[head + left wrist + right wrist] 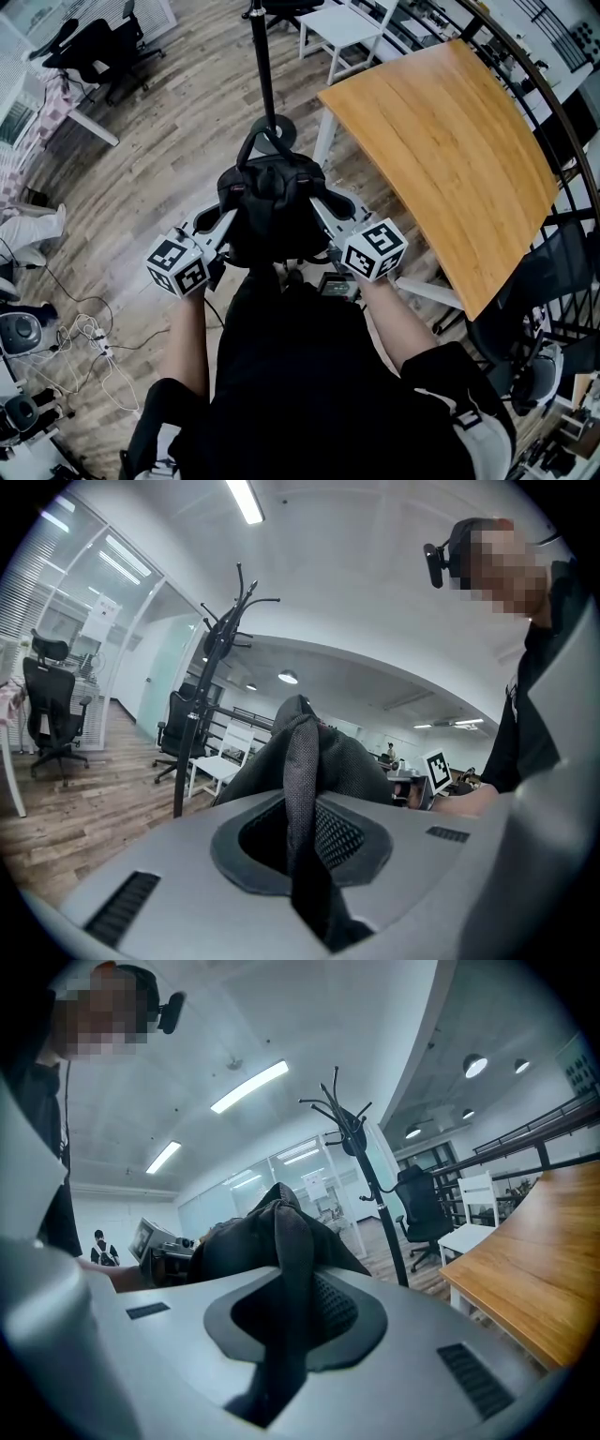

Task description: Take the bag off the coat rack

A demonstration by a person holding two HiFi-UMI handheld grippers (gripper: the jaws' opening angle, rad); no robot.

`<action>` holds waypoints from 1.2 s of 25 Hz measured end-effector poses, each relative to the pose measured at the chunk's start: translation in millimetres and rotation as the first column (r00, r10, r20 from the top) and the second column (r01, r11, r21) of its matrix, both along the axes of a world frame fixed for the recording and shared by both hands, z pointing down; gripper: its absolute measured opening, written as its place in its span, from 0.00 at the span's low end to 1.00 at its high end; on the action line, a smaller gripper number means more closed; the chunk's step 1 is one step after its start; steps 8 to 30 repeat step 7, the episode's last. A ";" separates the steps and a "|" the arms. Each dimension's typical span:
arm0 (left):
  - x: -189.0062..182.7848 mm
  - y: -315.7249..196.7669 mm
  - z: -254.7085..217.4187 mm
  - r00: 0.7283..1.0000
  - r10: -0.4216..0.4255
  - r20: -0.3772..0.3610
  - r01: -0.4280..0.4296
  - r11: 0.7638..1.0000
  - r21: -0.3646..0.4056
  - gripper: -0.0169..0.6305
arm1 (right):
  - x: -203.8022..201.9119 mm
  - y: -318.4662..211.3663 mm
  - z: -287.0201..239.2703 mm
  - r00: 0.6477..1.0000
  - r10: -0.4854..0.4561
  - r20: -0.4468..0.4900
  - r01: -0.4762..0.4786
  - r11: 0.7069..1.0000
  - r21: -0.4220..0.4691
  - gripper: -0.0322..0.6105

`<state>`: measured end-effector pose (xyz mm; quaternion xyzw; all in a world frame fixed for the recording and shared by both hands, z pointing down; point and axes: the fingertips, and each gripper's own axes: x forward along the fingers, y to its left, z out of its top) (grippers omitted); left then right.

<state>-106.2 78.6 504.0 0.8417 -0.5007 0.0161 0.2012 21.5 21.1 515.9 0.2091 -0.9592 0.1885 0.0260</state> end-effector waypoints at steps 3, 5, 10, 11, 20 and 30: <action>1.8 -0.8 -2.9 1.000 -0.002 0.006 0.002 1.000 0.004 0.10 | 2.0 0.0 -3.4 1.000 -0.006 0.003 0.006 1.000 0.008 0.15; 4.0 -2.3 -4.4 1.000 -0.001 0.008 0.001 1.000 0.007 0.10 | 3.8 -2.0 -4.9 1.000 -0.006 0.006 0.006 1.000 0.012 0.15; 7.0 -3.7 -5.0 1.000 0.001 0.007 -0.001 1.000 0.008 0.10 | 6.4 -3.7 -5.6 1.000 -0.004 0.007 0.004 1.000 0.014 0.15; 7.0 -3.7 -5.0 1.000 0.001 0.007 -0.001 1.000 0.008 0.10 | 6.4 -3.7 -5.6 1.000 -0.004 0.007 0.004 1.000 0.014 0.15; 7.0 -3.7 -5.0 1.000 0.001 0.007 -0.001 1.000 0.008 0.10 | 6.4 -3.7 -5.6 1.000 -0.004 0.007 0.004 1.000 0.014 0.15; 7.0 -3.7 -5.0 1.000 0.001 0.007 -0.001 1.000 0.008 0.10 | 6.4 -3.7 -5.6 1.000 -0.004 0.007 0.004 1.000 0.014 0.15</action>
